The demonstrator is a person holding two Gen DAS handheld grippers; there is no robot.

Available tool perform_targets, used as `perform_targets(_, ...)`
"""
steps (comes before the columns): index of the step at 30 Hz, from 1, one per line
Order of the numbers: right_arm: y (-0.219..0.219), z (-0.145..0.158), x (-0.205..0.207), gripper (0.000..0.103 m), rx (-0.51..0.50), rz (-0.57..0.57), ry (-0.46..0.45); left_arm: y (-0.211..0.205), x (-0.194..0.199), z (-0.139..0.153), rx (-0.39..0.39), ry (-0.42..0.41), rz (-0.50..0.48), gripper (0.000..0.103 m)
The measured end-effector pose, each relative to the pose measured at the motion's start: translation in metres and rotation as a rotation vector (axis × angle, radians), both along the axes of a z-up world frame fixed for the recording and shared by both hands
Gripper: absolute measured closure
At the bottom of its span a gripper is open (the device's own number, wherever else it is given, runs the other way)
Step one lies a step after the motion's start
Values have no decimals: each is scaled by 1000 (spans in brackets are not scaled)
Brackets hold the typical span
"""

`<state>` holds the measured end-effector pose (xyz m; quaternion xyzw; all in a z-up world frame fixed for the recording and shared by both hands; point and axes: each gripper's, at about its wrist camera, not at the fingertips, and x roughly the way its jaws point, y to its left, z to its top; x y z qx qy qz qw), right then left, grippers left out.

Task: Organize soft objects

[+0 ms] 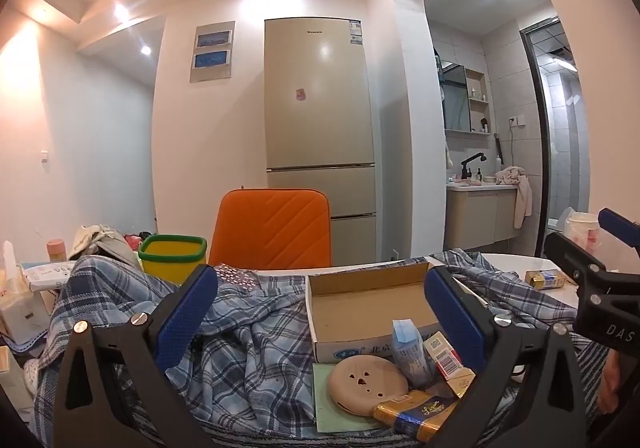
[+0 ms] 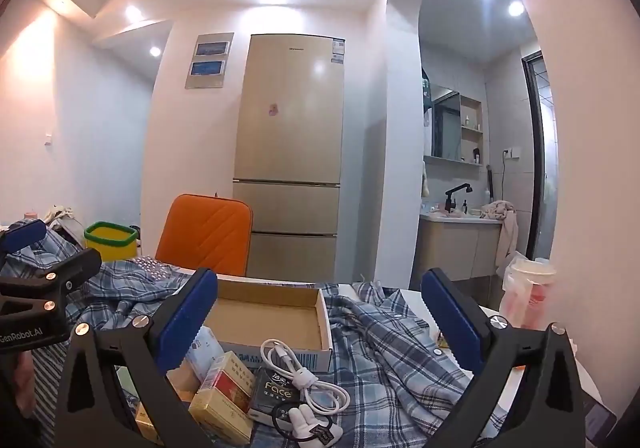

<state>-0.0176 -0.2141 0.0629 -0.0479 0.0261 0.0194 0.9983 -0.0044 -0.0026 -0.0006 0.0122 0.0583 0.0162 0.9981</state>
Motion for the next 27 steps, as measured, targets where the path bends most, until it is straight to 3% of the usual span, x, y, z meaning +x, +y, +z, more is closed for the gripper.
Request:
perform_targets(7, 2, 0, -1, 0, -5, 2, 2, -3, 6, -1, 6, 43, -7, 0)
perform_targets(27, 4, -2, 0, 0, -21, -13, 1, -4, -8, 5, 3, -20, -44, 0)
